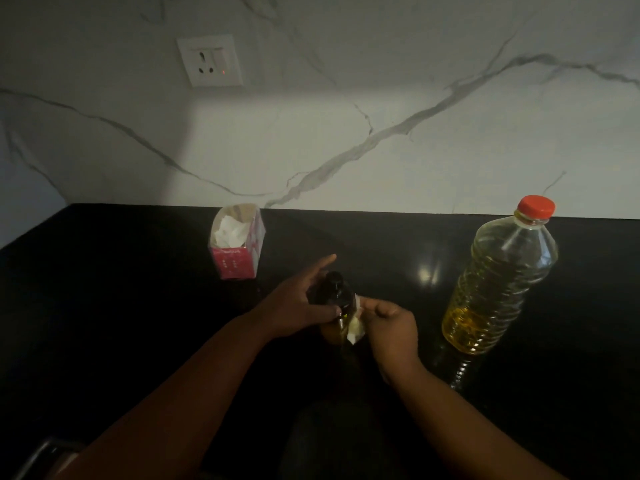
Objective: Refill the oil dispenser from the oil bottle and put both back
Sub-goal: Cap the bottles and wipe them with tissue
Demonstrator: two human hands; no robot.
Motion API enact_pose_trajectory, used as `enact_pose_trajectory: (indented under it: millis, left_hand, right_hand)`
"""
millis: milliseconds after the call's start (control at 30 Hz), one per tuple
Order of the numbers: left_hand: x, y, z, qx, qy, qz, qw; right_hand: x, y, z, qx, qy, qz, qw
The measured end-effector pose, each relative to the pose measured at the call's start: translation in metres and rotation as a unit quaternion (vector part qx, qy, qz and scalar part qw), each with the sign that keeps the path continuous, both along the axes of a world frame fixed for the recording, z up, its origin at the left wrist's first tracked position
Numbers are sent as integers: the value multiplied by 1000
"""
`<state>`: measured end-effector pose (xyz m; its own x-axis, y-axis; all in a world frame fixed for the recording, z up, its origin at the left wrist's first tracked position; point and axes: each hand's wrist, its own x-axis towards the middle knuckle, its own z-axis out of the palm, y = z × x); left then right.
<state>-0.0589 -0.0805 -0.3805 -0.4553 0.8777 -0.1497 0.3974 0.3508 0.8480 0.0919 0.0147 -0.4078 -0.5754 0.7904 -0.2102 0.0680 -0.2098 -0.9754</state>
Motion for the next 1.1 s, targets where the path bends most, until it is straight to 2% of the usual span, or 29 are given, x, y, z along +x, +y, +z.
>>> enact_pose_trajectory:
  millis: [100, 167, 300, 433, 567, 733, 867, 967, 1100]
  left_hand:
    - [-1, 1, -1, 4, -12, -13, 1000]
    - [-1, 2, -3, 1, -18, -16, 1000]
    - [8, 4, -9, 12, 77, 48, 996]
    - [11, 3, -10, 55, 115, 90, 988]
    - [9, 1, -5, 39, 93, 74, 992]
    - [5, -5, 0, 25, 65, 34, 997]
    - [5, -8, -2, 28, 28, 3, 999]
    - [8, -9, -8, 30, 42, -4, 999]
    - [15, -10, -16, 42, 85, 54, 994]
  right_hand:
    - [1, 0, 4, 17, 18, 12, 1000]
    - [5, -5, -5, 9, -3, 31, 999]
    - [3, -3, -17, -15, -50, 29, 998]
    - [-3, 5, 5, -10, 5, 30, 999]
    - [2, -5, -2, 8, 6, 48, 999]
    - [3, -12, -7, -66, -6, 23, 998]
    - [1, -6, 10, -22, 35, 19, 999]
    - [5, -12, 1, 3, 19, 27, 999]
    - [9, -20, -12, -37, -9, 36, 999]
